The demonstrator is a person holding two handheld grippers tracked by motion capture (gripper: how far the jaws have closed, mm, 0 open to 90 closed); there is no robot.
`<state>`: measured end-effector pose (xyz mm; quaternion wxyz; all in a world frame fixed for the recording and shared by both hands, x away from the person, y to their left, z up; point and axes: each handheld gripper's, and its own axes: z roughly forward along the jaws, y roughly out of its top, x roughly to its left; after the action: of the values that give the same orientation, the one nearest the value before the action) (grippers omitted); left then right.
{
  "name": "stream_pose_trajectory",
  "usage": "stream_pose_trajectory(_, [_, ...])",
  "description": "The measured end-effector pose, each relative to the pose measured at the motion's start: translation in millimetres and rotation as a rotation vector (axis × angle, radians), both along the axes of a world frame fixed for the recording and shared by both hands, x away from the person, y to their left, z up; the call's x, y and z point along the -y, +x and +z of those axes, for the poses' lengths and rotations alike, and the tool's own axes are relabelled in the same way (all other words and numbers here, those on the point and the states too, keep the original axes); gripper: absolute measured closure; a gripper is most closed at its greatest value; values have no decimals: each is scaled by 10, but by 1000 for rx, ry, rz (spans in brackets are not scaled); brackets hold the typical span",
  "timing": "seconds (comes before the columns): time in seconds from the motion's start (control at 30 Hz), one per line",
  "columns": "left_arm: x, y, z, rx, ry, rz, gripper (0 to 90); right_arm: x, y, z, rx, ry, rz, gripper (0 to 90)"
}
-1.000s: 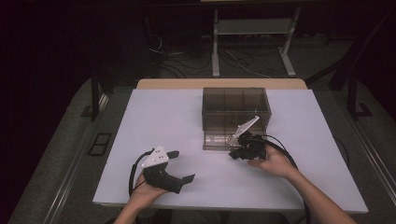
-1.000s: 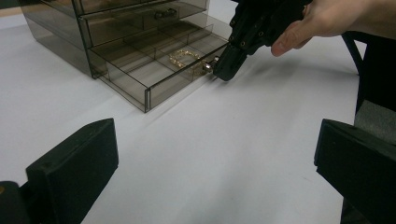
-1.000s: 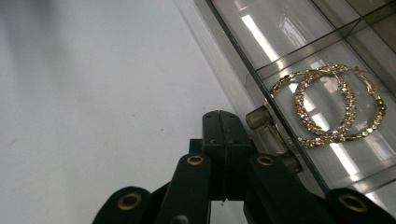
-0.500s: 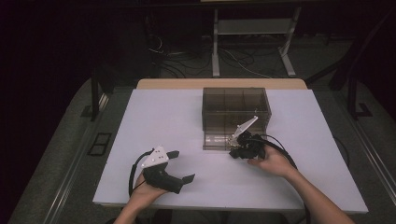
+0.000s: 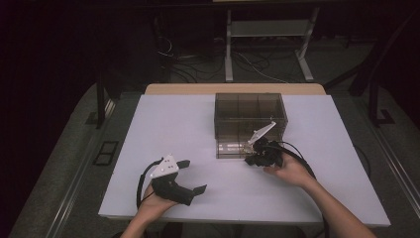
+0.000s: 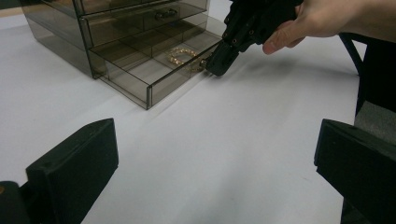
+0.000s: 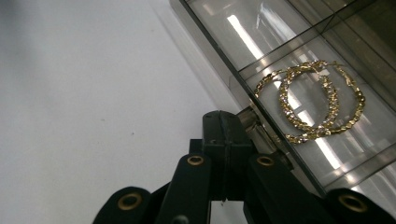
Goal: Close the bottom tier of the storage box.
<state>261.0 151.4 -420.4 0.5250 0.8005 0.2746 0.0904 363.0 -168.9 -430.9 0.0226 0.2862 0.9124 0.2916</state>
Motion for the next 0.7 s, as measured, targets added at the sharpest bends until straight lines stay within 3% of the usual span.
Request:
stream_pose_trajectory(0.47, [-1,-1,1,1,1,-2,0,-57,26,13,17,-28,10,891])
stream_pose_trajectory(0.53, [-2,-3,1,2,-4,0,0,-62,45,10,36,-44,9,891])
stream_pose_trajectory(0.7, [-8,-1,2,2,-2,0,0,-62,83,14,22,-19,-12,891])
